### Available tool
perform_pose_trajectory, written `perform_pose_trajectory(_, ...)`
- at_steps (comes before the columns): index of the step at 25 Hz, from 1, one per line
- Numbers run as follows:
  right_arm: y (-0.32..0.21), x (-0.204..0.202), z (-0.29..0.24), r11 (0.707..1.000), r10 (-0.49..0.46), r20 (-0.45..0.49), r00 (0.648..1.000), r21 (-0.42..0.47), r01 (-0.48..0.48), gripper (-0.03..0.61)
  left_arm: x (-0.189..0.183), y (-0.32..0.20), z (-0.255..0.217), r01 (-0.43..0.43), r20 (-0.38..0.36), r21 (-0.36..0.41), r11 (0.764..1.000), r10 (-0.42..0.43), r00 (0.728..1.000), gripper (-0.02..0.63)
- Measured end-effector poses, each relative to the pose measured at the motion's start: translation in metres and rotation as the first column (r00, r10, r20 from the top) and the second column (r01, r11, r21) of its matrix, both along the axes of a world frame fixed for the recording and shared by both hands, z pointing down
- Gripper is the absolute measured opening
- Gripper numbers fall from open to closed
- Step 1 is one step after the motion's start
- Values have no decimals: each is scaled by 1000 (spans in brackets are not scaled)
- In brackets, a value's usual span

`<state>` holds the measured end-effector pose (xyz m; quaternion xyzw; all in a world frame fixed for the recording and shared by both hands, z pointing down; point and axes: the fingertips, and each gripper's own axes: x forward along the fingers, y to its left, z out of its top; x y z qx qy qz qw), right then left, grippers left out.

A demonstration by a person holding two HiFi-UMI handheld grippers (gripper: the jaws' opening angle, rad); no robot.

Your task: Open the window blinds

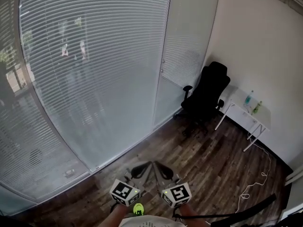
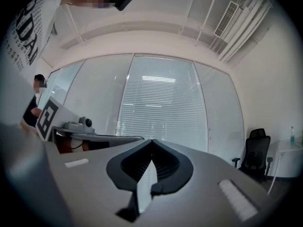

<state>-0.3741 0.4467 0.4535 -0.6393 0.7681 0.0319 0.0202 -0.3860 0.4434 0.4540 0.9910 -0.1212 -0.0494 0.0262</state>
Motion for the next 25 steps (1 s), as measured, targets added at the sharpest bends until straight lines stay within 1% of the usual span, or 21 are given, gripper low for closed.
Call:
perform_pose_trajectory(7,-40,3,8,1000,6,-41,999,10,-6,8,6,-39,10,-29,-7,24,999,29,1000,-9)
perform_pose_trajectory(9,-51,2,12,1000,7,-38,999,5,-7,8,5,-50,14,-34,0,18,999,34,999,-9)
perform_pose_trajectory(13,-56,6,12,1000,15,-41,999,2,-15,8,8,-55,18,-37,-2,5,999,37,999,-9)
perform_pose_trajectory(17,-74,22,18,1000,24,-37,999,15,-23,8,23,-72,25,-36,0,6,999,36,999,-9)
perform_pose_trajectory(20,-75,32,19,1000,11,-32,999,16,-10,8,34,-74,27,-13,1,3,1000,13,1000,-9)
perform_pose_trajectory(22,-84,48,17,1000,-7,-23,1000,23,8,8,49,-82,23,6,2,7,1000,-6,1000,-9)
perform_pose_trajectory(25,-118,79,15,999,-35,-10,999,29,35,8,80,-117,19,30,5,9,1000,-30,1000,-9)
